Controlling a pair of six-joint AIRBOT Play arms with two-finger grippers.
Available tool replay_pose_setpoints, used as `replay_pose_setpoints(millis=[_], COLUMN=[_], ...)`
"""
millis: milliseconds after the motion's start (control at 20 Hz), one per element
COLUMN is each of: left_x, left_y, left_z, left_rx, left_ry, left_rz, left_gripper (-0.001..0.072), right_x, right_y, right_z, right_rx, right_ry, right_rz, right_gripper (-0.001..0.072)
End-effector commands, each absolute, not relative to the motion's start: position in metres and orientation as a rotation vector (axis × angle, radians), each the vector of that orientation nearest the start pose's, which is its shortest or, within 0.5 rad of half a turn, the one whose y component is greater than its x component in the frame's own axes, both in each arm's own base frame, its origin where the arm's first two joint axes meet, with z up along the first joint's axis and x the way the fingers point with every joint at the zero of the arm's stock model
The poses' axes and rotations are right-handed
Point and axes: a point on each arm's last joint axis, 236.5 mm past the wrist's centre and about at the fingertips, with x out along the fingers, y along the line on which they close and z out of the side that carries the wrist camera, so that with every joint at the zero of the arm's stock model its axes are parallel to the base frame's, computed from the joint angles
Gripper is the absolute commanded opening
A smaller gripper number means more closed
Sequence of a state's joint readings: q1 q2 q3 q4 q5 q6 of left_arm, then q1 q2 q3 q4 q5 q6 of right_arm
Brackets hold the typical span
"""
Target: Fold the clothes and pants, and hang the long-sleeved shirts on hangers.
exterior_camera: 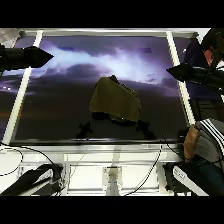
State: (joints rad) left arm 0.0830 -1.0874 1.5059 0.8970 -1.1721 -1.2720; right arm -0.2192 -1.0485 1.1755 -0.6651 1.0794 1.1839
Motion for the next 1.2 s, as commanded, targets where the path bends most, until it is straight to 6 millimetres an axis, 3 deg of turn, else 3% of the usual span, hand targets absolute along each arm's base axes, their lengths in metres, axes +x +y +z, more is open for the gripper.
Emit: replay_pose_setpoints(millis=[0,250,400,550,750,950,1150], left_x=[0.402,0.409,0.413,0.416,0.413,0.386,0.372], left_y=[-0.103,-0.102,-0.104,-0.106,-0.108,-0.114,-0.162], left_z=[0.269,0.259,0.234,0.204,0.162,0.094,0.045], left_rx=[-0.228,-0.236,-0.247,-0.202,-0.2,-0.242,-0.357], left_ry=[0.625,0.647,0.729,0.812,0.913,1.082,1.179], left_rz=[-0.51,-0.507,-0.522,-0.567,-0.593,-0.616,-0.691], left_gripper=[0.0021,0.0022,0.0021,0.0021,0.002,0.002,0.0033], right_x=[0.411,0.415,0.414,0.409,0.383,0.349,0.323], right_y=[0.076,0.08,0.089,0.086,0.101,0.108,0.098], right_z=[0.198,0.21,0.221,0.211,0.169,0.106,0.046], right_rx=[0.517,0.567,0.624,0.684,0.742,0.8,0.751], right_ry=[0.656,0.616,0.596,0.663,0.815,0.938,1.079], right_rz=[0.462,0.477,0.516,0.487,0.531,0.503,0.426], right_gripper=[0.0023,0.0023,0.0023,0.0016,0.0013,0.0014,0.002])
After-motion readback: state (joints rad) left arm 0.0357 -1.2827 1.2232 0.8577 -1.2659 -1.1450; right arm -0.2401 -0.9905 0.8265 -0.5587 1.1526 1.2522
